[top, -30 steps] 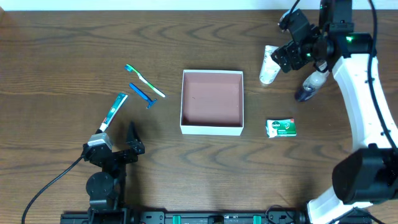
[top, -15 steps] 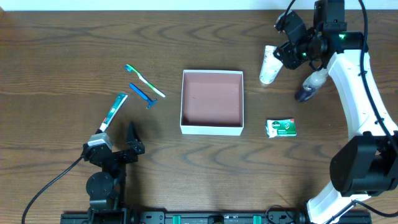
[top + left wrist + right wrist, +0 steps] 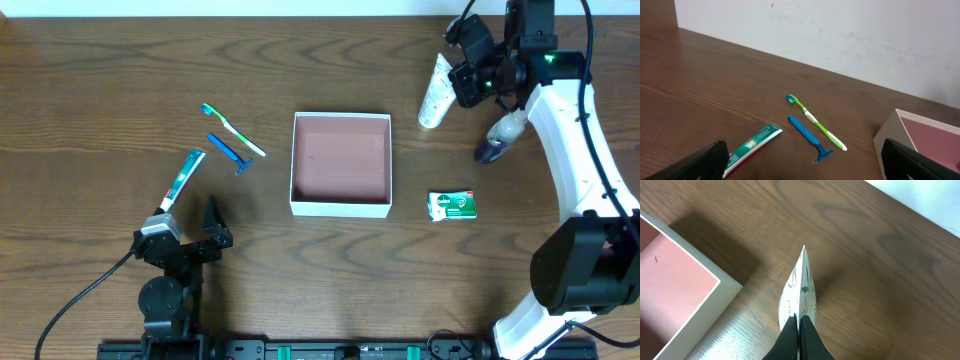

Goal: Pack container
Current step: 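Reach the right gripper to the white lotion tube and grasp it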

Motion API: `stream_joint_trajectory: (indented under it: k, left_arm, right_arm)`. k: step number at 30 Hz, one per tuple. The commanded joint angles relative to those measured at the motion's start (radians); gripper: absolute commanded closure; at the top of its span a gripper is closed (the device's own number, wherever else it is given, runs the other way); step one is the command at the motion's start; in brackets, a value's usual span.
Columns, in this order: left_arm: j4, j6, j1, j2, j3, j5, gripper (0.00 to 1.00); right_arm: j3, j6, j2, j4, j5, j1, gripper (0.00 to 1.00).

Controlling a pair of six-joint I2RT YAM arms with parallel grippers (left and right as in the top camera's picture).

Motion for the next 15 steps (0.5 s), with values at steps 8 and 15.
stream_joint_trajectory:
  k: [8,15]
  left_arm:
    - [-0.035,0.009,0.005,0.001,-0.021,-0.016,0.02]
    - [-0.035,0.009,0.005,0.001,-0.021,-0.016,0.02]
  right_arm:
    - [0.013,0.045,0.008,0.010,-0.012,-0.003,0.99]
    - [0.013,0.045,0.008,0.011,-0.012,-0.003,0.89]
